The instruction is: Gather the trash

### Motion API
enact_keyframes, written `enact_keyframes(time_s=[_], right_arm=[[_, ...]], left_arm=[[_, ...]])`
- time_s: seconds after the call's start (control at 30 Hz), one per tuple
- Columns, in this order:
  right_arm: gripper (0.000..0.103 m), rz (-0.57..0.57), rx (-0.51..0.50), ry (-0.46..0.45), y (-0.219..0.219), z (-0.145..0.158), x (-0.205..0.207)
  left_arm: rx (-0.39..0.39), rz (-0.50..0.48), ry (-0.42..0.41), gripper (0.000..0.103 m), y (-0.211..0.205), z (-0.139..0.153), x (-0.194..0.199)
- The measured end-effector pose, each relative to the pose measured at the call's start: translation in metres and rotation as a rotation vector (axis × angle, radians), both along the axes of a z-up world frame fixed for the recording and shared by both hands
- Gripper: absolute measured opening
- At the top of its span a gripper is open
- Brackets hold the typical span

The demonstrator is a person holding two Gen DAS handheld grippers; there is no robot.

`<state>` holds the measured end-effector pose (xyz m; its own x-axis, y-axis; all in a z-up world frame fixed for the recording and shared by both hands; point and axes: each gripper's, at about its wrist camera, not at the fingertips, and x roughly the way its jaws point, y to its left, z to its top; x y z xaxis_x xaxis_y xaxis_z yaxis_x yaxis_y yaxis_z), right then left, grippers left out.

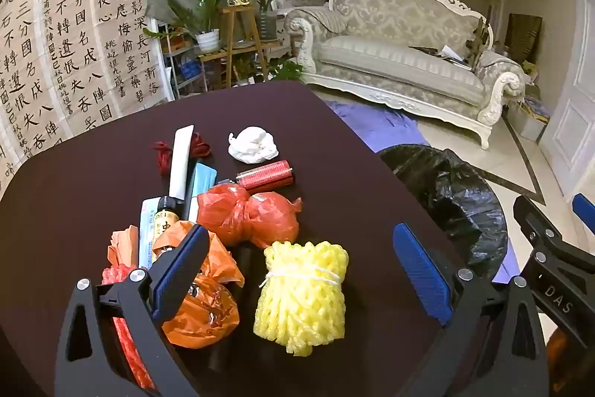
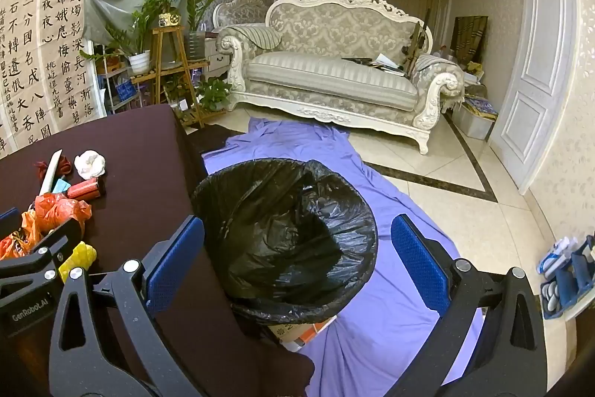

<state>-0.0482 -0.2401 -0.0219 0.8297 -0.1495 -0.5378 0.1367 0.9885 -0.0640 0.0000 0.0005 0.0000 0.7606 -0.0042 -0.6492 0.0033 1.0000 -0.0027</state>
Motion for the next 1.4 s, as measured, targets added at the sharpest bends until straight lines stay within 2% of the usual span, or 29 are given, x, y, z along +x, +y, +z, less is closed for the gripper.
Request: enact_keyframes(time_s=[1.4], right_arm=[[0.098, -0.001, -0.003, -0.001, -0.0005, 0.001, 0.0003]], left_arm=[[0.003, 0.003, 0.013, 0.096, 0.0008, -0.0074, 0.0014]])
